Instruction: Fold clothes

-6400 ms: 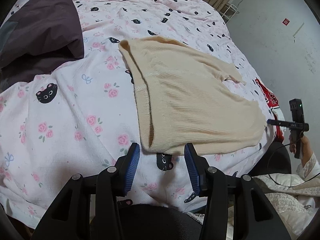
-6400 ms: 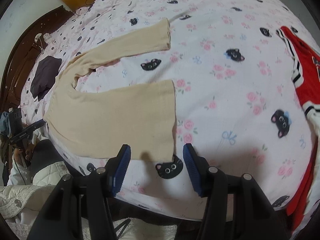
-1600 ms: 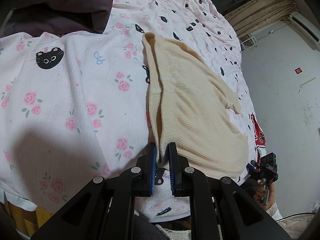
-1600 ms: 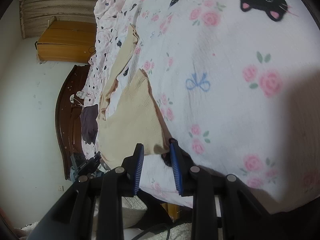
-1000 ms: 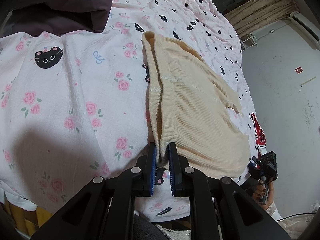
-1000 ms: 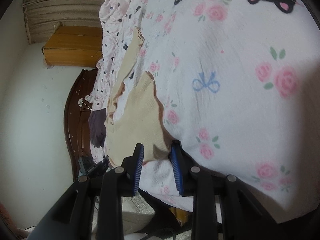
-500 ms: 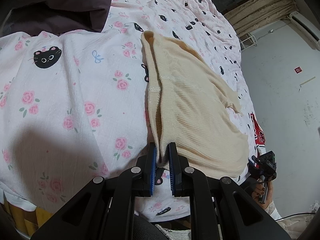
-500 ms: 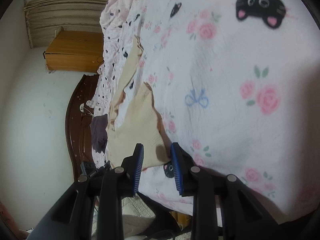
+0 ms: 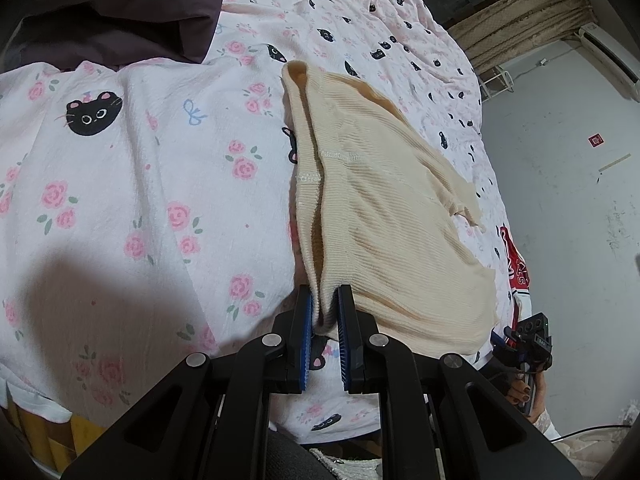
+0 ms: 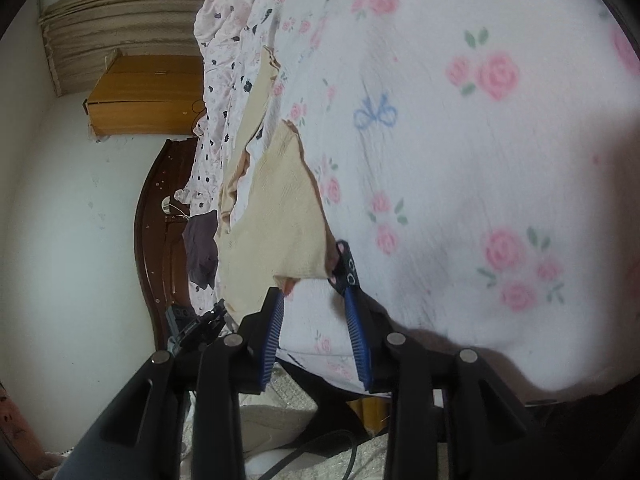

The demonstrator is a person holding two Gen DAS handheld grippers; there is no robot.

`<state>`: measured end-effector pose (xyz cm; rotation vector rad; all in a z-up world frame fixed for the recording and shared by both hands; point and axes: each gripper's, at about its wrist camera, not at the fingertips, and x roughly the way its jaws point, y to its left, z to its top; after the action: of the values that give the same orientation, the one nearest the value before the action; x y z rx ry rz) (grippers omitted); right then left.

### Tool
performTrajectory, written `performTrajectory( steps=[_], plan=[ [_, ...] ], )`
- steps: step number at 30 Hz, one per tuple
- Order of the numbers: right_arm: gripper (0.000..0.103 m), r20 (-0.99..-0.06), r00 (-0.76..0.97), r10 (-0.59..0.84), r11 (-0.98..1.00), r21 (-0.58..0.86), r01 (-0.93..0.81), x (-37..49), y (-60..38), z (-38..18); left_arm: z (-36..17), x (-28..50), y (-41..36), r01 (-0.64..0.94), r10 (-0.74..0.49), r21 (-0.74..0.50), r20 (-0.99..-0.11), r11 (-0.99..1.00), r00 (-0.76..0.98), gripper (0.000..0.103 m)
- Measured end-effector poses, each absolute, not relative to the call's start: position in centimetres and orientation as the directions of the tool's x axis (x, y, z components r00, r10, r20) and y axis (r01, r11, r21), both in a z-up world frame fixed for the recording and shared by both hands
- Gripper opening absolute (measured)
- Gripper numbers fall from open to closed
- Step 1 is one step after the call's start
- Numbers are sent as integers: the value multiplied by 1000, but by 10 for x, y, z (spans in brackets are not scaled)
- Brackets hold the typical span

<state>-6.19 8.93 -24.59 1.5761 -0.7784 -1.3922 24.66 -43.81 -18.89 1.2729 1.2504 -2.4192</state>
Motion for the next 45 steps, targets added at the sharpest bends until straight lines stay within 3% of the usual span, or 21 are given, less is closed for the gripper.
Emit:
performTrajectory(
  steps=[2, 4, 7, 17, 21, 25, 33, 36, 41, 45],
  plan=[
    [44, -415, 180, -892, -409, 910, 68, -60, 87, -250, -189, 246, -438, 459, 242, -607, -736, -648, -632, 10],
    [47, -386, 181, -905, -383, 922, 48, -59, 82, -252, -189, 247, -438, 460, 241, -607, -736, -648, -633, 10],
    [47, -339, 181, -923, -341, 940, 19, -59, 73, -256, -189, 248, -437, 461, 240, -607, -736, -647, -633, 10],
    [47, -318, 88, -944, -319, 948, 6, -62, 68, -255, -189, 251, -438, 460, 241, -607, -736, -648, -632, 10],
    [47, -334, 57, -941, -335, 942, 3, -66, 68, -254, -189, 252, -438, 459, 243, -609, -735, -646, -633, 10],
    [47, -407, 12, -913, -405, 910, 92, -68, 68, -236, -190, 252, -438, 459, 244, -610, -734, -646, -633, 10],
    [47, -485, 47, -873, -474, 868, 147, -72, 58, -229, -190, 251, -438, 457, 246, -611, -734, -647, -633, 10],
    [41, -500, 56, -864, -487, 859, 157, -72, 56, -229, -190, 252, -438, 457, 247, -611, -734, -646, -633, 10],
    [12, -522, 77, -849, -508, 848, 151, -71, 57, -237, -189, 254, -438, 458, 246, -610, -735, -646, -632, 10],
    [9, -514, 85, -853, -502, 855, 134, -70, 62, -242, -189, 254, -438, 460, 245, -609, -737, -646, -630, 10]
  ],
)
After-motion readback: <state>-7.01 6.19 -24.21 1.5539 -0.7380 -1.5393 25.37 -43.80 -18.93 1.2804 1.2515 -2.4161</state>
